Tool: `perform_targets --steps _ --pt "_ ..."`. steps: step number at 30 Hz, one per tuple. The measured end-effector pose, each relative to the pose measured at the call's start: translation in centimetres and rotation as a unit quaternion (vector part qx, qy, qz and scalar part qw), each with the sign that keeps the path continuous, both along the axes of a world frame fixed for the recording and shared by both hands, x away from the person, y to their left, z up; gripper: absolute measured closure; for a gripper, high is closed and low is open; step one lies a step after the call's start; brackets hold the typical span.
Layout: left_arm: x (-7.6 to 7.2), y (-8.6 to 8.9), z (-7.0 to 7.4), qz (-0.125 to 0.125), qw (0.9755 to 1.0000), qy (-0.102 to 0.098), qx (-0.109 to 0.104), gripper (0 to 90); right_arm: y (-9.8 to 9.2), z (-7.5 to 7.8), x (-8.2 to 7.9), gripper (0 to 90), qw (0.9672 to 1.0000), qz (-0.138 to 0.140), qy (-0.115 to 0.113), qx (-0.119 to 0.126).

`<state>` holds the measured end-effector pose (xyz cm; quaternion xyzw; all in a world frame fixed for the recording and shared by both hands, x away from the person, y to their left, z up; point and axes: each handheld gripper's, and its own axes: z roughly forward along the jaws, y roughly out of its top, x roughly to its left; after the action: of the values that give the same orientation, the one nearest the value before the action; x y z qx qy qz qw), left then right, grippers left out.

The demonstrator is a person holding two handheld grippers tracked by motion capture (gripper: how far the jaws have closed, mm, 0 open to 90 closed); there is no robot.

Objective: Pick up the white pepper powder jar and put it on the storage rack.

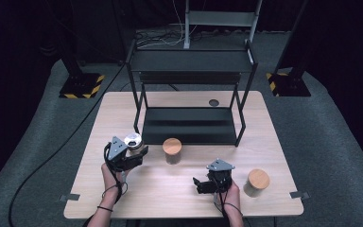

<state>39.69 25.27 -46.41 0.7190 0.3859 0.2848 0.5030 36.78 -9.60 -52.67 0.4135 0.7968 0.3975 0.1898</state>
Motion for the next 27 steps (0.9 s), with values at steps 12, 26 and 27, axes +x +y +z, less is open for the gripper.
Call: perform_targets --steps 12,26,27 --pt "0.5 -0.4 0.0 -0.005 1.0 -0.001 0.003 30.1 0.0 0.0 0.0 0.8 1.0 0.0 0.001 -0.001" --pt "1.1 -0.8 0.2 -0.007 1.0 -0.003 0.003 30.1 0.0 0.0 0.0 0.6 1.0 0.003 0.0 0.002" --pt "1.2 -0.8 0.2 -0.008 1.0 -0.003 0.004 30.1 0.0 0.0 0.0 0.6 1.0 0.002 0.0 0.002"
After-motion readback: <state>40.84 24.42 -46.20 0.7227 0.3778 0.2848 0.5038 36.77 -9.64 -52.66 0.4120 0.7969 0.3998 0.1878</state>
